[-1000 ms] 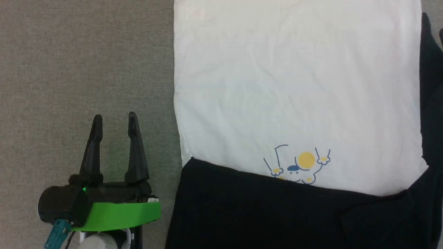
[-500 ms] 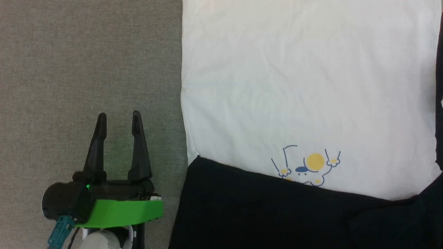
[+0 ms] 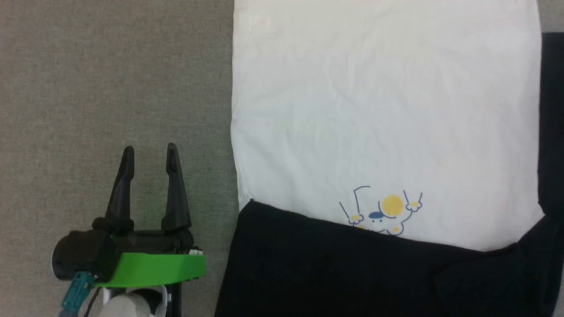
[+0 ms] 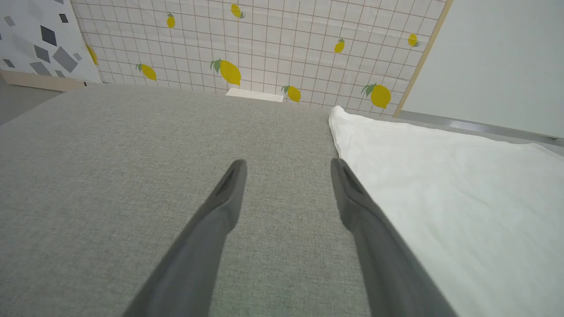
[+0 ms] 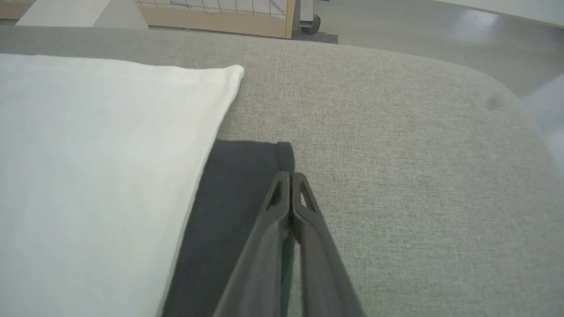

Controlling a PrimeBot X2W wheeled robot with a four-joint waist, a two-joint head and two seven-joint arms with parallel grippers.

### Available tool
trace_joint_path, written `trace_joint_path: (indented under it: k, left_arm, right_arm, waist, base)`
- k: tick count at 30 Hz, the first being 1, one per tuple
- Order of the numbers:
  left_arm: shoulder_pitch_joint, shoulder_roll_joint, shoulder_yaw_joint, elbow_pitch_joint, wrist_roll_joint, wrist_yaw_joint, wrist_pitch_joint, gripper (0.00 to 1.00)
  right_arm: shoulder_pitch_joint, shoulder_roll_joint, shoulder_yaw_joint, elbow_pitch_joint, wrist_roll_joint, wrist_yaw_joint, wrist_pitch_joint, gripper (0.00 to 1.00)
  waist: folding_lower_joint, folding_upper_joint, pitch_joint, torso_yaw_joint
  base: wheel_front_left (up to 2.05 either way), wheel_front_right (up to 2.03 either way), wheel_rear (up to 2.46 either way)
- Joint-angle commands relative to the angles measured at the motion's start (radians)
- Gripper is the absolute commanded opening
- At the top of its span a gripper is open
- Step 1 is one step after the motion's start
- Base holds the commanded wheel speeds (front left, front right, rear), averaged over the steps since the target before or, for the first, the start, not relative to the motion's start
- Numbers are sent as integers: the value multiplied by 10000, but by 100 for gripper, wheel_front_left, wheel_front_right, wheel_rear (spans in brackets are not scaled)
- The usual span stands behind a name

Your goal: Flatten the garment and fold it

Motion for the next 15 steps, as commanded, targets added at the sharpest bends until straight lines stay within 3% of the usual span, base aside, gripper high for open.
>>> trace_joint_path:
  k: [1,8,15]
  left_arm:
    - [17,65,38,17,-57,3,22,100]
    - [323,101,55,95,-208,32,75,100]
    - [991,255,260,80,-408,174,139,100]
  right_arm:
    - [-52,62,-197,-47,-113,-17,-170,0]
    - [877,526,-1789,-411,-265,-17,-615,0]
    - [2418,1521,-3601,-1573,-293,-17,-1175,0]
  waist:
    - [-1,-1,-399,-155]
    - [-1,-1,-1311,-289]
    - [-1,-1,-2493,-539]
  base:
    - [0,0,0]
    - [0,0,0]
    - [0,0,0]
